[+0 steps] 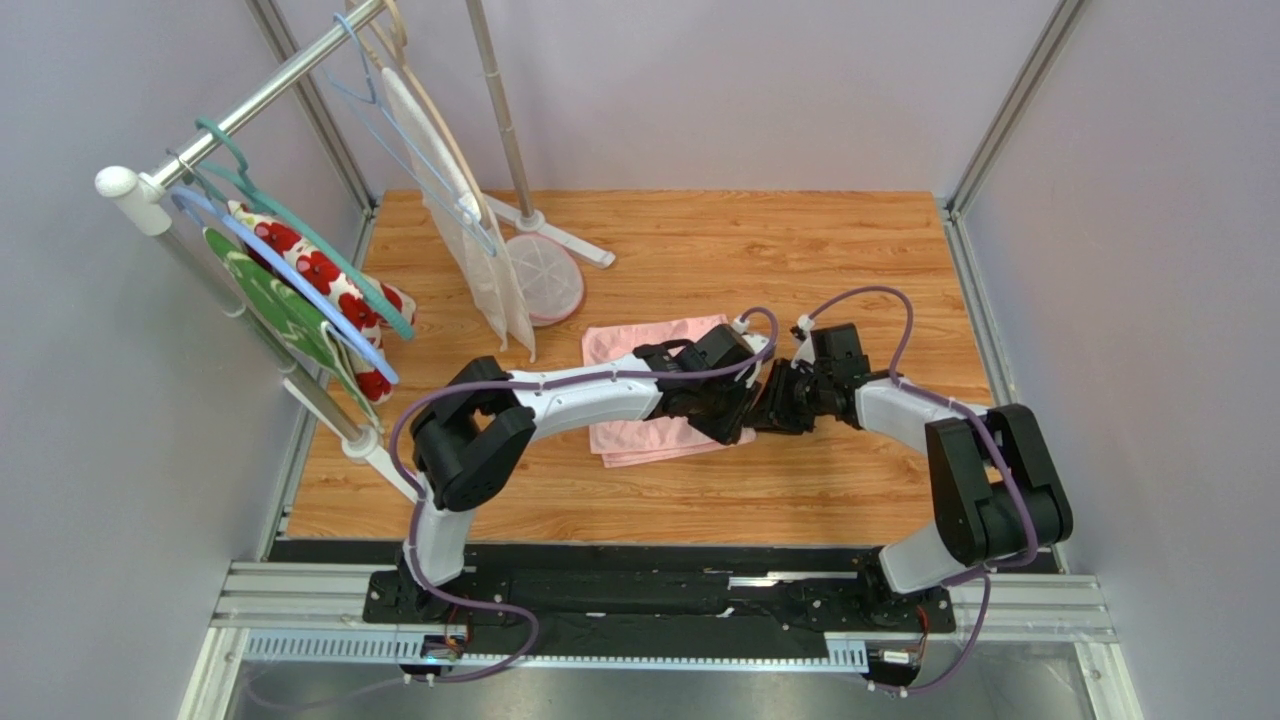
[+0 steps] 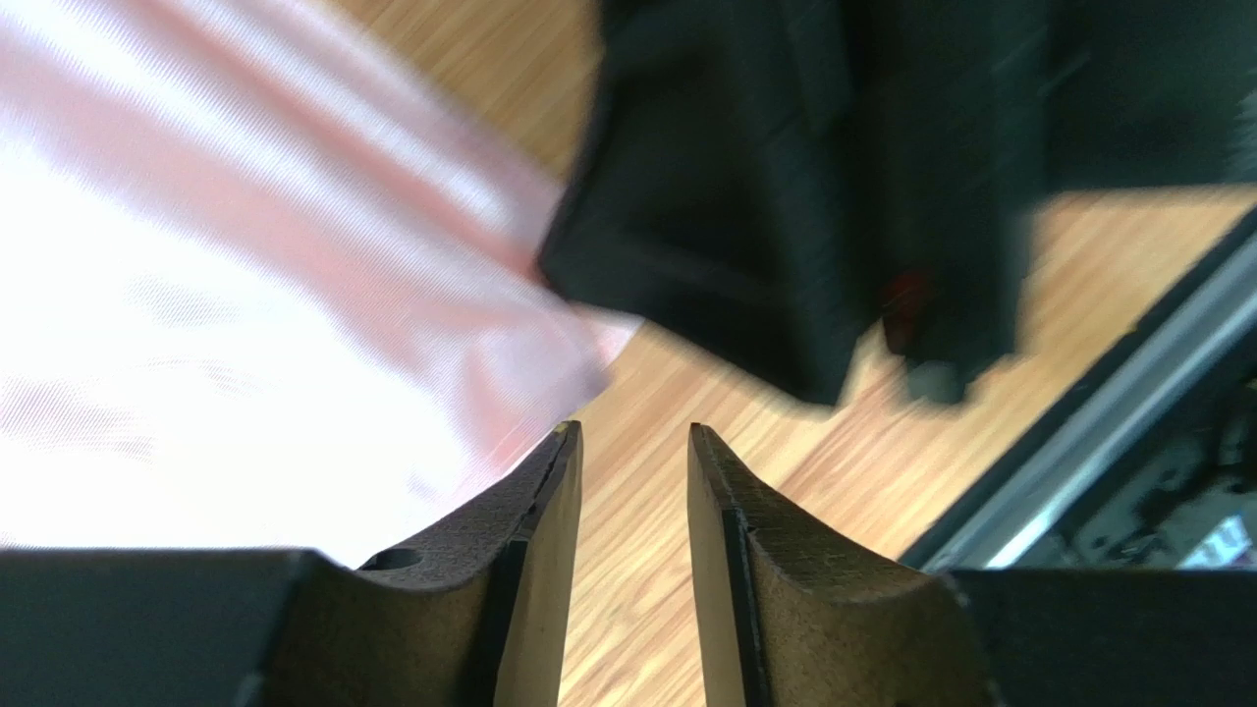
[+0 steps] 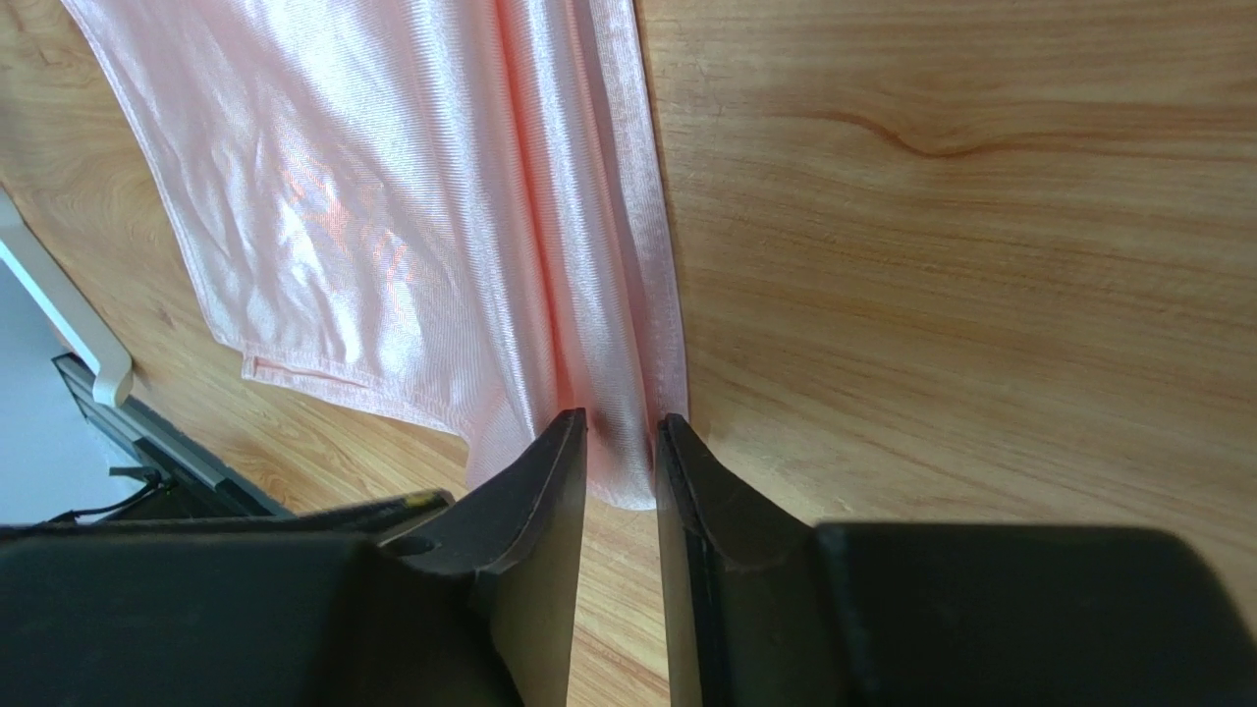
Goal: Fold the napkin into a case and place the utensils inside
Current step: Turn over the upper triangle folded napkin at the center of the board, then smooth out the upper triangle-folded napkin at the center of the board, then rotate the upper triangle-folded napkin at the center of the board.
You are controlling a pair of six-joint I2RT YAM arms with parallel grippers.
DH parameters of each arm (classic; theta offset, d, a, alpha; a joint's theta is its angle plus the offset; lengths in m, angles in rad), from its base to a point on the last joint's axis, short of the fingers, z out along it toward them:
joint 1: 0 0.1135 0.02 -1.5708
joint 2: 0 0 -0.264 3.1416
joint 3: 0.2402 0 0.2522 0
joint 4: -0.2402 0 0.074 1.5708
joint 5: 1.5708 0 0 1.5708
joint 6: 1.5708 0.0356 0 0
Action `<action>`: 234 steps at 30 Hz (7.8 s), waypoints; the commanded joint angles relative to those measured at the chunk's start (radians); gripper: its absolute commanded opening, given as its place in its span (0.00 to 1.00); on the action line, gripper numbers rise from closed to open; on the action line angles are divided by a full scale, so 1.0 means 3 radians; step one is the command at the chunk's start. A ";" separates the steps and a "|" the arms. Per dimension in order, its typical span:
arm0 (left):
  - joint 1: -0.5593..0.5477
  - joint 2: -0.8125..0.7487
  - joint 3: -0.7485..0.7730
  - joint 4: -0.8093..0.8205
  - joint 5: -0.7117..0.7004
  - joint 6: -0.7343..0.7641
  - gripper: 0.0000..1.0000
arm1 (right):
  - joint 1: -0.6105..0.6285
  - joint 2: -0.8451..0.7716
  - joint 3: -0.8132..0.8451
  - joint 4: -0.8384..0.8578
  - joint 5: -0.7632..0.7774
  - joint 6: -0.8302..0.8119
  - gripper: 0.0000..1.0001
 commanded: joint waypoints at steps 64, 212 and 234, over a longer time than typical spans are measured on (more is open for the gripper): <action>-0.0042 -0.0271 0.0095 -0.0149 -0.0200 -0.0176 0.34 | -0.0038 -0.0257 -0.0375 0.0332 -0.0271 0.0414 0.27; 0.0910 -0.0027 -0.0642 0.0490 0.0317 -0.0247 0.06 | -0.0022 0.0054 0.0106 -0.0600 0.0848 -0.0119 0.05; 0.0838 -0.1443 -0.1301 -0.0036 0.0266 -0.0069 0.41 | 0.0249 -0.0877 0.0382 -0.1158 0.0635 -0.0252 0.22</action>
